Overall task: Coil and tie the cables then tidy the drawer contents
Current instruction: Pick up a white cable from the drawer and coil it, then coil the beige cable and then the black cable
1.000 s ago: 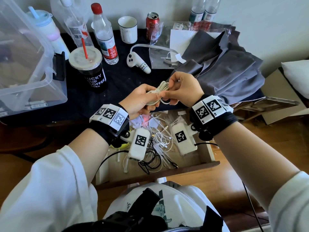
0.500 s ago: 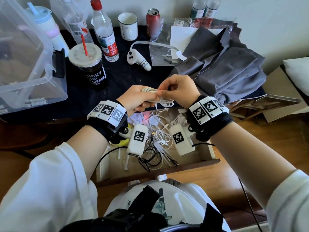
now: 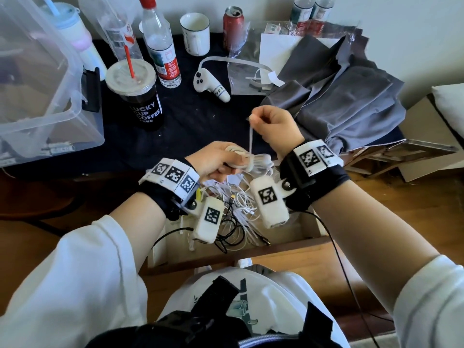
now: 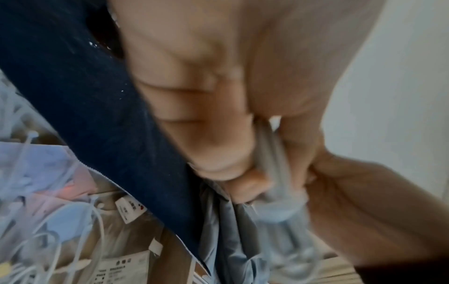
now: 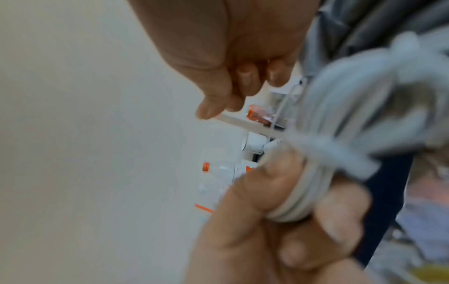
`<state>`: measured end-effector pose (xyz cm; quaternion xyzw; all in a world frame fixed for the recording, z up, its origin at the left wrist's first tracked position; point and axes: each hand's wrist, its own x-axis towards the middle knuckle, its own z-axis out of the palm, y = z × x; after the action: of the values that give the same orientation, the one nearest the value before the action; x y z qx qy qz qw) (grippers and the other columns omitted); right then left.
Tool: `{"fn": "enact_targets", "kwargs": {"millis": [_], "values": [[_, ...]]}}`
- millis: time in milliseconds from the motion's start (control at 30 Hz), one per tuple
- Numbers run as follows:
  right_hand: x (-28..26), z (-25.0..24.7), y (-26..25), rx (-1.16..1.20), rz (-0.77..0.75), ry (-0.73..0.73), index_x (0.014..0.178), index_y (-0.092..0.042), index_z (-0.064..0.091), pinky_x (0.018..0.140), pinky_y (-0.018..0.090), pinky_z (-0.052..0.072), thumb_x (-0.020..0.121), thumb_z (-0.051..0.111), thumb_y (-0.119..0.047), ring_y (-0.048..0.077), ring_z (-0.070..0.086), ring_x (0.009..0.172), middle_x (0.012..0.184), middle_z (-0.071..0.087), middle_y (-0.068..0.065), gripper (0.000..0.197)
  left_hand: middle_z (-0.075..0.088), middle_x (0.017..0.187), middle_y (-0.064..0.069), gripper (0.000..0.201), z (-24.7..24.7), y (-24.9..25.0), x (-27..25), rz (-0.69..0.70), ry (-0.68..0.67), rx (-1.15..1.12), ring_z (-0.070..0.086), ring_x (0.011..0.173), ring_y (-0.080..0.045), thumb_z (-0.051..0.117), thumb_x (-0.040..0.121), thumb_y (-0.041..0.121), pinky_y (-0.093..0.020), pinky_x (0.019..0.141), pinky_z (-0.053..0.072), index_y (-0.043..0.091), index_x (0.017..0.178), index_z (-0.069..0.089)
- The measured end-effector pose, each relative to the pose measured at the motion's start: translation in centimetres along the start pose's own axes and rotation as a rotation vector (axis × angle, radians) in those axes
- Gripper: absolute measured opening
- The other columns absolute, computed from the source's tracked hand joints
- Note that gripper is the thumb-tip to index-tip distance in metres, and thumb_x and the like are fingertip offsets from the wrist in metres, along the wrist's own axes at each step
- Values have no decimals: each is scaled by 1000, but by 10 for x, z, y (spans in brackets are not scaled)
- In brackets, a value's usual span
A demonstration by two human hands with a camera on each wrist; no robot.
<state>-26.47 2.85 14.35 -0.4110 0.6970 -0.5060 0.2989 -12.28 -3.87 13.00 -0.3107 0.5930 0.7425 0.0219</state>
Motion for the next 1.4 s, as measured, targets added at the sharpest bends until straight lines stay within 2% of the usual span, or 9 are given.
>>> {"fn": "enact_targets", "kwargs": {"millis": [167, 300, 467, 600, 767, 933, 1167, 1300, 1400], "values": [[-4, 2, 4, 50, 78, -73, 67, -17, 50, 44, 8, 32, 92, 52, -2, -4, 38, 37, 38, 46, -18, 30, 51, 48, 0, 13, -9, -8, 2, -28, 47, 38, 27, 33, -2, 55, 88, -1, -13, 31, 17, -2, 101, 58], [-10, 0, 16, 74, 161, -115, 75, -21, 55, 51, 9, 37, 90, 59, -10, -2, 47, 56, 66, 53, -8, 19, 51, 49, 3, 12, -21, -25, 0, 10, 107, -99, 29, 34, -1, 50, 91, 3, -14, 32, 17, 5, 81, 55], [-30, 17, 50, 243, 359, -433, 98, -23, 57, 68, 27, 53, 86, 62, -7, 12, 63, 77, 92, 59, 1, 21, 50, 57, 0, 17, -24, -50, -7, -14, 97, -311, 32, 37, -2, 45, 92, 12, -13, 32, 21, 9, 77, 53], [-41, 40, 68, 285, 441, -400, 91, -17, 57, 55, 20, 55, 86, 58, 3, 8, 64, 62, 85, 61, 4, 21, 58, 63, -3, 13, -26, -84, -9, -152, 143, -289, 42, 44, -7, 48, 95, 18, -15, 36, 29, 10, 92, 57], [-54, 62, 111, 187, 636, -411, 85, -14, 56, 43, 14, 45, 85, 61, 3, 5, 58, 48, 74, 59, 8, 18, 63, 81, -3, 10, -53, -134, -26, -323, 449, -230, 57, 50, -5, 50, 96, 17, -15, 42, 40, 15, 88, 57], [-69, 104, 144, 91, 774, -629, 85, -10, 57, 43, 15, 44, 86, 60, 3, 16, 49, 56, 66, 55, 7, 14, 63, 82, -1, 13, -69, -169, -46, -392, 524, -229, 56, 62, -10, 48, 96, 16, -14, 44, 39, 16, 89, 58], [-79, 160, 173, -183, 734, -928, 69, -25, 57, 49, 16, 44, 83, 67, -14, 6, 56, 46, 51, 60, -10, 20, 64, 78, 1, 17, -74, -190, -52, -432, 565, -300, 57, 59, -9, 46, 97, 11, -16, 47, 37, 17, 86, 58], [-73, 155, 172, -142, 811, -756, 87, -18, 58, 63, 23, 55, 85, 63, -3, 10, 59, 57, 64, 62, -4, 16, 64, 81, 0, 16, -76, -191, -42, -422, 511, -286, 57, 60, -8, 45, 97, 12, -14, 44, 39, 17, 88, 57], [-59, 137, 171, -24, 800, -452, 97, -8, 58, 50, 19, 49, 88, 55, 4, 8, 54, 48, 61, 58, 4, 15, 66, 74, 1, 17, -72, -188, -29, -404, 486, -316, 58, 49, -3, 46, 97, 8, -13, 41, 39, 15, 87, 58]]}}
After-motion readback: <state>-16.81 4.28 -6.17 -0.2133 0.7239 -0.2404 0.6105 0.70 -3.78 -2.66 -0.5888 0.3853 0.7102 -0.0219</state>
